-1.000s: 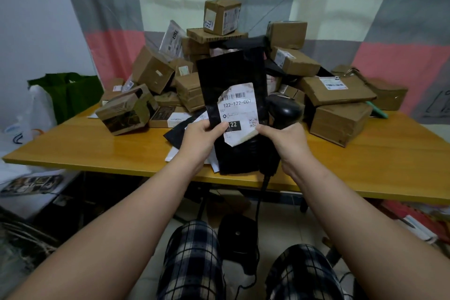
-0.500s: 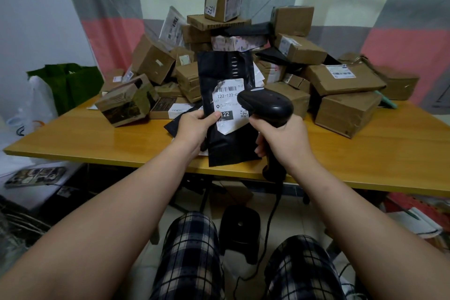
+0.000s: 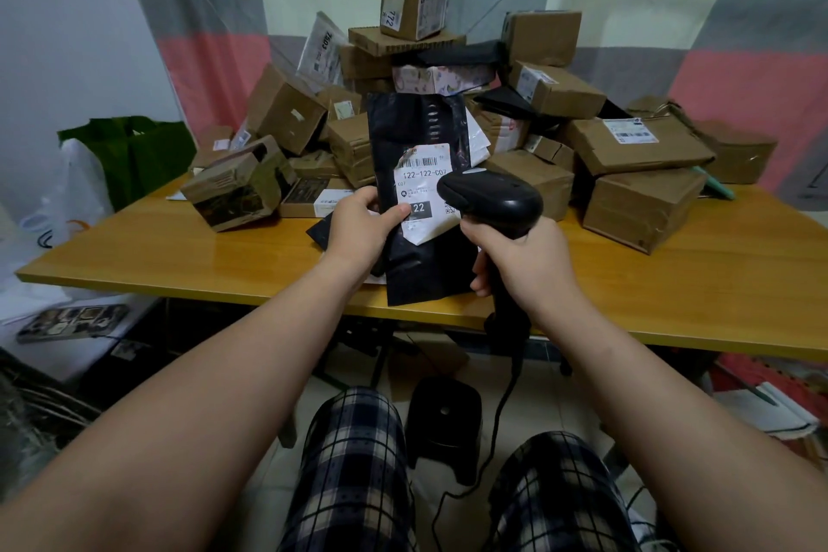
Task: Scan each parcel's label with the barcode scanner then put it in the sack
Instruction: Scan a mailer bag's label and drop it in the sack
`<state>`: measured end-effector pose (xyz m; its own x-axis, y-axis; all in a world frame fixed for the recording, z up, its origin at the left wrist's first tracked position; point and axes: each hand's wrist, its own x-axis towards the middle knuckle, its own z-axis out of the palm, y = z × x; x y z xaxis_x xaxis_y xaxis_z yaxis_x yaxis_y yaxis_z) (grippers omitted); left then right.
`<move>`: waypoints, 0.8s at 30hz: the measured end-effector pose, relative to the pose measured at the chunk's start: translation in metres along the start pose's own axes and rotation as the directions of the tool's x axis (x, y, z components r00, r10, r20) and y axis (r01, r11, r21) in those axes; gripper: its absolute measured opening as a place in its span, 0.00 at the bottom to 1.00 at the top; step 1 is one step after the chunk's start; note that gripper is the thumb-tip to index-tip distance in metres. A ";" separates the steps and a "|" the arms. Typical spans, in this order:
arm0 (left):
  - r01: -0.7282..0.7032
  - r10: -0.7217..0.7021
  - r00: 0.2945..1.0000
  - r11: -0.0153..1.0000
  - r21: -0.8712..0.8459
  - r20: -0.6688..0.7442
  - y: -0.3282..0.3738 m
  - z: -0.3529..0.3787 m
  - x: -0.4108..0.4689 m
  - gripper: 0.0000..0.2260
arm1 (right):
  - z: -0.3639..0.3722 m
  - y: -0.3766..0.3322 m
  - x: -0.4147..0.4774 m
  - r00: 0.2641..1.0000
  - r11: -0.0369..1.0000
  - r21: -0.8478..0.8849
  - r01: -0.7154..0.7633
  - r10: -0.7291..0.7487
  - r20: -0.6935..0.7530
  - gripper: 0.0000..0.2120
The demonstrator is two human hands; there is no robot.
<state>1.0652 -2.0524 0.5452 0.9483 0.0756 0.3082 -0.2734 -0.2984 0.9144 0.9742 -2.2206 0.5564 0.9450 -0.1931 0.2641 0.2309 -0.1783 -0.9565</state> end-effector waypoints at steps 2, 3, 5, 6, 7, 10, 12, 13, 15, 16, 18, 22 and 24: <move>-0.018 0.019 1.000 0.999 0.030 -0.024 -0.002 0.000 0.001 0.06 | 0.001 0.003 -0.001 1.000 0.999 0.027 -0.018 0.018 -0.010 0.14; -0.024 0.025 0.999 0.999 0.035 -0.029 -0.003 0.000 0.002 0.06 | 0.001 0.004 -0.002 1.000 0.999 0.036 -0.021 0.022 -0.012 0.14; -0.031 0.032 0.999 0.999 0.030 -0.039 -0.005 0.000 0.002 0.05 | 0.000 0.005 -0.004 1.000 0.999 0.046 -0.015 0.016 -0.008 0.12; -0.033 0.034 0.999 0.999 0.025 -0.042 -0.005 0.000 0.002 0.05 | 0.001 0.006 -0.005 1.000 0.999 0.052 -0.005 0.005 -0.003 0.12; -0.037 0.038 0.998 0.999 0.021 -0.043 -0.005 -0.001 0.002 0.05 | 0.001 0.006 -0.005 1.000 0.998 0.057 0.006 -0.006 0.003 0.11; -0.049 0.048 0.998 0.999 -0.020 -0.028 0.000 -0.009 -0.004 0.03 | 0.004 0.003 -0.007 0.999 0.997 0.067 0.034 -0.035 0.016 0.08; -0.087 0.086 0.996 0.995 -0.043 -0.031 0.007 -0.020 -0.011 0.03 | 0.011 0.001 -0.006 0.998 0.996 0.080 0.046 -0.049 0.033 0.07; -0.116 0.114 0.992 0.992 -0.045 -0.044 0.010 -0.027 -0.014 0.02 | 0.016 0.000 -0.004 0.997 0.995 0.084 0.058 -0.061 0.044 0.06; -0.178 0.174 0.980 0.984 -0.031 -0.097 0.014 -0.045 -0.023 0.05 | 0.030 -0.002 -0.002 0.992 0.992 0.075 0.099 -0.105 0.077 0.05; -0.198 0.195 0.972 0.980 -0.010 -0.131 0.015 -0.056 -0.029 0.09 | 0.039 -0.003 -0.001 0.986 0.990 0.064 0.123 -0.129 0.102 0.05; -0.222 0.233 0.950 0.972 0.076 -0.207 0.013 -0.083 -0.044 0.16 | 0.064 -0.004 0.001 0.971 0.986 0.057 0.157 -0.164 0.172 0.05; -0.184 0.261 0.878 0.958 0.221 -0.401 -0.014 -0.147 -0.081 0.10 | 0.128 -0.001 -0.007 0.897 0.973 0.019 0.231 -0.221 0.383 0.10; -0.105 0.243 0.823 0.954 0.282 -0.513 -0.036 -0.180 -0.105 0.11 | 0.165 0.001 -0.016 0.834 0.967 0.005 0.256 -0.224 0.504 0.13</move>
<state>0.9469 -1.8780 0.5270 0.6320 0.4778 0.6102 -0.3152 -0.5609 0.7655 0.9980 -2.0590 0.5306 0.8535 0.3652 0.3717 0.4662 -0.2166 -0.8578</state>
